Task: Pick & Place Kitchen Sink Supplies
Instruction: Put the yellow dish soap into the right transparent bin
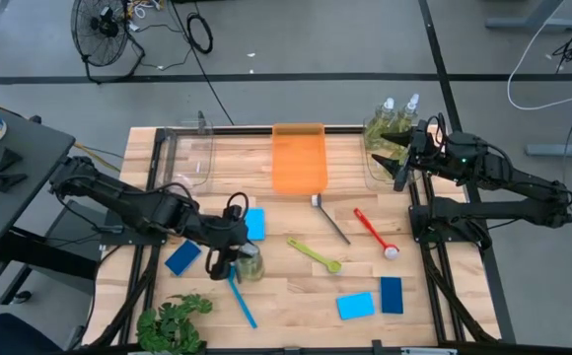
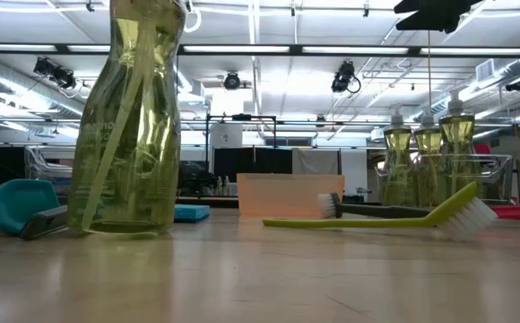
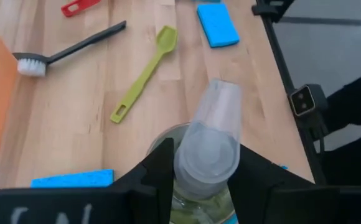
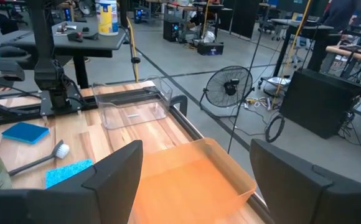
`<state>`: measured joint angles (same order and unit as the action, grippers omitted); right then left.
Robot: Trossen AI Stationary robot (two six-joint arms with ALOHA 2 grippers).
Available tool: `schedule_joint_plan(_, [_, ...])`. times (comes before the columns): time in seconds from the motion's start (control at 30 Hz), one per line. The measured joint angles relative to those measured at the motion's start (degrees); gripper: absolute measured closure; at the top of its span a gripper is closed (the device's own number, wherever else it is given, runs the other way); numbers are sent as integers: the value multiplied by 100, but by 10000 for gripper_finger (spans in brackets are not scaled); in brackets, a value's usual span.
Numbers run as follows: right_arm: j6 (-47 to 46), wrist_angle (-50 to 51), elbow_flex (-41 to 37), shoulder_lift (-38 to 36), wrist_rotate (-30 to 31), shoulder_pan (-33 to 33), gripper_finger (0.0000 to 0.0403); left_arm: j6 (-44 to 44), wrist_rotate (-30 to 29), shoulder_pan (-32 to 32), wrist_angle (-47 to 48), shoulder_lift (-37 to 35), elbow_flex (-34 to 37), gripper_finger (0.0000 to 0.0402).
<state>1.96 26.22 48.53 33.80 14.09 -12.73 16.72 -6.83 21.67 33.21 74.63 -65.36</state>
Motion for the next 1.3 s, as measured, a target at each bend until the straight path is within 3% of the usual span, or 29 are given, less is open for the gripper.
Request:
schedule_joint_plan(0.2, [2, 0, 0, 0, 0, -1, 108, 208, -21, -213, -16, 0, -216, 280])
schedule_joint_plan(0.53, [4, -2, 0, 0, -2, 0, 108, -750, -97, -940, -96, 40, -1049, 281])
schedule_joint_plan(0.77, [9, -2, 0, 0, -2, -2, 108, -1168, 106, -1513, -584, 97, -1116, 281])
schedule_joint_plan(1.0, [17, -2, 0, 0, 0, -2, 108, -1389, 536, -1880, -1305, 521, -1123, 281])
schedule_joint_plan(1.3, [15, -4, 0, 0, 0, -2, 108, -1750, 668, -2151, -2186, 1258, -1123, 281])
